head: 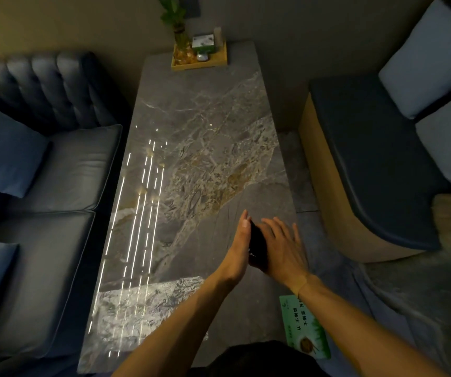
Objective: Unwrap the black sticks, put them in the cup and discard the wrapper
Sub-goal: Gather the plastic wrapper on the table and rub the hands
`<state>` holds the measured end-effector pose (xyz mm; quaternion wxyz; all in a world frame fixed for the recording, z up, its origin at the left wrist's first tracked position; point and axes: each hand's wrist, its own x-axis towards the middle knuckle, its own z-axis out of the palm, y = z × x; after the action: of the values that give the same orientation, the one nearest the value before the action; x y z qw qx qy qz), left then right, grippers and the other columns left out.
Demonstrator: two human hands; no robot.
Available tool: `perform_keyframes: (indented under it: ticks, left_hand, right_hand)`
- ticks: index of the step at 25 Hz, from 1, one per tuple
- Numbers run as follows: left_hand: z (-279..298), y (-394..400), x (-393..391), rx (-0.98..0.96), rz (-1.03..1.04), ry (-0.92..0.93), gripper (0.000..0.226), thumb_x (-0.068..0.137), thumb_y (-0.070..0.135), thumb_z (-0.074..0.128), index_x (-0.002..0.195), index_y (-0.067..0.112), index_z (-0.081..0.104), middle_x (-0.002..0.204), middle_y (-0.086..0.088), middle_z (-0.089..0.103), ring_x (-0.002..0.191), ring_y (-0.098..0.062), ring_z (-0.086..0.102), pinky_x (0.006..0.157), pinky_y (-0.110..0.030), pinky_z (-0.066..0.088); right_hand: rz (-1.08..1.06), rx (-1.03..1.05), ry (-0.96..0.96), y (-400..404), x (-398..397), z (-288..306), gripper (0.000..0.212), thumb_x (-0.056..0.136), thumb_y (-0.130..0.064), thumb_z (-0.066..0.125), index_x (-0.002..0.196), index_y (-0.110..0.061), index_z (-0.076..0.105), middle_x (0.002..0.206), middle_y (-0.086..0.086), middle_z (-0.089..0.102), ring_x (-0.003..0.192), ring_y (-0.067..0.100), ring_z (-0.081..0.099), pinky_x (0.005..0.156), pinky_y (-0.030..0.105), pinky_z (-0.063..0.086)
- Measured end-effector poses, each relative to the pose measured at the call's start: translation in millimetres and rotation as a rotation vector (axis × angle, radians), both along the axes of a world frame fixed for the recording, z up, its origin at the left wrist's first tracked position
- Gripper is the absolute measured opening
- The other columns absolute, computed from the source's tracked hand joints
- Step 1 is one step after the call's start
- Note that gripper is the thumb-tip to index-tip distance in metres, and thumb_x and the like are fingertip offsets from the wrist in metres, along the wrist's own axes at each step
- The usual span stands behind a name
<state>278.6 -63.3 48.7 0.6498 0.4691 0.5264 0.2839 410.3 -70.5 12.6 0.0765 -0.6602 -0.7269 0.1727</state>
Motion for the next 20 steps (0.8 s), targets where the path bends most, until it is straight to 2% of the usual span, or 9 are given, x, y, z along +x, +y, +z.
perform_keyframes:
  ticks: [4,6,9,12,16,20]
  left_hand:
    - [5,1,11,0.052,0.049,0.027,0.075,0.09,0.063,0.02,0.155,0.029,0.003,0.165,0.0,0.002,0.151,-0.015,0.007,0.124,-0.045,0.009]
    - [3,1,9,0.032,0.102,0.016,0.073,0.091,0.062,0.019,0.155,0.03,0.007,0.164,-0.002,0.012,0.15,-0.018,0.015,0.122,-0.045,0.015]
    - [-5,-2,-4,-0.044,0.202,0.006,0.063,0.098,0.058,0.019,0.153,0.029,0.02,0.156,-0.004,0.033,0.14,-0.018,0.036,0.113,-0.038,0.028]
    - [-14,-12,-18,-0.091,0.223,0.039,0.059,0.099,0.057,0.021,0.149,0.026,0.032,0.147,-0.002,0.044,0.131,-0.019,0.044,0.107,-0.038,0.03]
    - [-25,-33,-37,-0.084,0.17,0.098,0.055,0.096,0.06,0.025,0.135,0.03,0.048,0.128,0.006,0.056,0.12,-0.016,0.053,0.102,-0.035,0.035]
    - [-34,-57,-67,0.018,0.025,0.309,0.035,0.09,0.059,0.042,0.112,0.038,0.061,0.114,0.012,0.065,0.106,-0.001,0.06,0.083,-0.018,0.044]
  right_hand:
    - [-0.025,0.001,0.012,-1,-2,3,0.081,0.073,-0.061,0.056,0.139,-0.025,0.027,0.15,-0.001,0.035,0.145,0.024,0.021,0.116,0.06,0.017]
    - [-0.036,-0.002,0.003,-1,-1,3,0.083,0.069,-0.066,0.054,0.138,-0.026,0.029,0.149,-0.002,0.036,0.144,0.024,0.022,0.115,0.061,0.018]
    - [-0.058,-0.016,0.016,-2,2,0,0.095,0.061,-0.081,0.048,0.139,-0.029,0.03,0.149,-0.003,0.037,0.144,0.025,0.024,0.114,0.06,0.019]
    - [-0.06,-0.042,0.04,-6,6,-3,0.108,0.059,-0.087,0.046,0.146,-0.03,0.021,0.153,-0.001,0.032,0.145,0.028,0.02,0.113,0.06,0.021]
    - [-0.084,-0.095,0.102,-18,20,0,0.117,0.058,-0.09,0.042,0.15,-0.033,0.0,0.16,-0.001,0.015,0.148,0.028,0.006,0.116,0.056,0.02]
    - [-0.147,-0.146,0.187,-50,46,6,0.117,0.065,-0.084,0.05,0.152,-0.025,-0.002,0.162,0.0,0.007,0.148,0.022,0.003,0.118,0.048,0.017]
